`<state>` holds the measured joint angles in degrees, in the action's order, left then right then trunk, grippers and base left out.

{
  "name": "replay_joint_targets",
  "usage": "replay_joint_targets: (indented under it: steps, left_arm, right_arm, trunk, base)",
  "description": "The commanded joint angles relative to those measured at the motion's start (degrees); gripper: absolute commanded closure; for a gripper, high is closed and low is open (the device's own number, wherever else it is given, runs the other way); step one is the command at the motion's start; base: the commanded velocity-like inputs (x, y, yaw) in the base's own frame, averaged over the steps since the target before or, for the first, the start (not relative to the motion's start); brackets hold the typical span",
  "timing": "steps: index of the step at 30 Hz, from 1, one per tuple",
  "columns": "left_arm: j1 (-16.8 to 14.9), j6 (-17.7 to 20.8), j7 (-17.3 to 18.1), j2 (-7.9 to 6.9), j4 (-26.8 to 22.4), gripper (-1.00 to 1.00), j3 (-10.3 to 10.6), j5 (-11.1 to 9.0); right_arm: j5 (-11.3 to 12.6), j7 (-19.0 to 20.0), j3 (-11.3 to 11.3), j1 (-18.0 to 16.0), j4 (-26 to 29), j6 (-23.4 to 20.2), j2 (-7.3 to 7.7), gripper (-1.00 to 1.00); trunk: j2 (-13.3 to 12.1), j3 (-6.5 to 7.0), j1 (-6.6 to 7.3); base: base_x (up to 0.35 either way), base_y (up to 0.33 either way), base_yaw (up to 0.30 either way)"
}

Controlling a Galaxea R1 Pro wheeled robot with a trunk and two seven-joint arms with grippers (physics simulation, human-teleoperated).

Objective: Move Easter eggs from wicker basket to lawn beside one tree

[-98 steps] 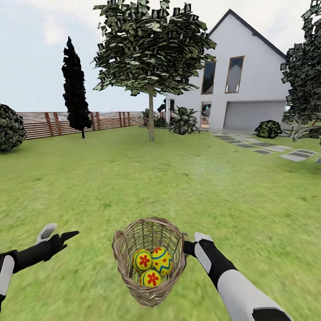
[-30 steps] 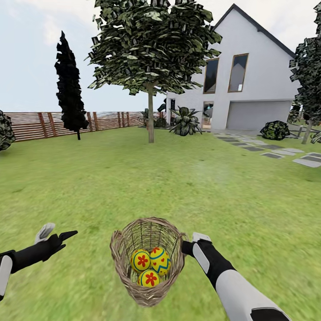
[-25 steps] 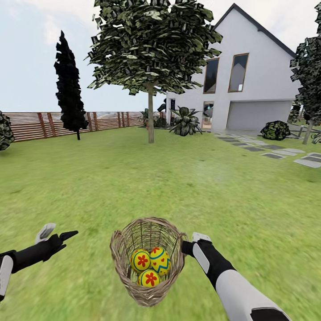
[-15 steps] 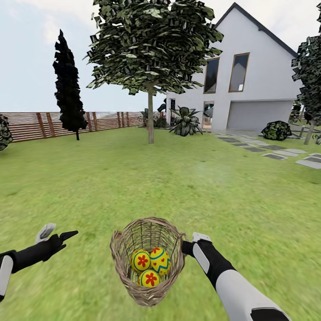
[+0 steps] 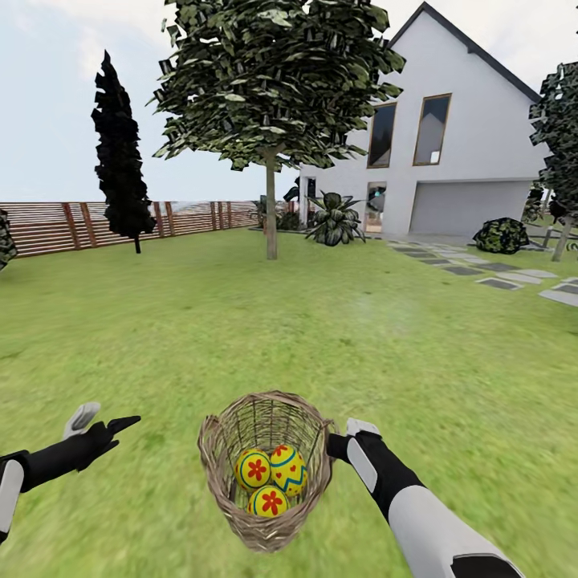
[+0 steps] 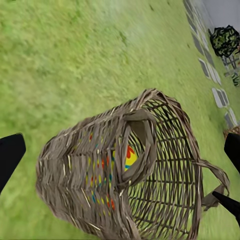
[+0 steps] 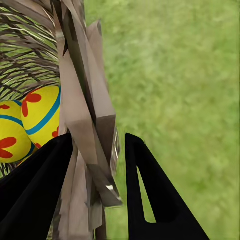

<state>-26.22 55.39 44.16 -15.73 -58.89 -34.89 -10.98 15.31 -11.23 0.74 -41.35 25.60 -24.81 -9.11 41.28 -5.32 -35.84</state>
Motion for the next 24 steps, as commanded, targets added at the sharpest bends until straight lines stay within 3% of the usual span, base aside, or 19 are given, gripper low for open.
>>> replay_joint_targets:
  steps: [1, 24]
  left_arm:
    - [-0.1, 0.2, 0.2, 0.00, 0.0, -1.00, -0.1, 0.1]
    - [-0.1, 0.2, 0.3, -0.07, 0.0, -1.00, -0.2, 0.1]
  right_arm:
    - [0.8, -0.4, 0.1, 0.0, 0.2, -0.2, -0.03, 1.00]
    - [0.8, -0.4, 0.1, 0.0, 0.2, -0.1, -0.12, 1.00]
  trunk:
    - [0.1, -0.10, -0.05]
    - [0.1, -0.10, -0.05]
  base:
    - [0.333, 0.000, 0.000]
    - [0.333, 0.000, 0.000]
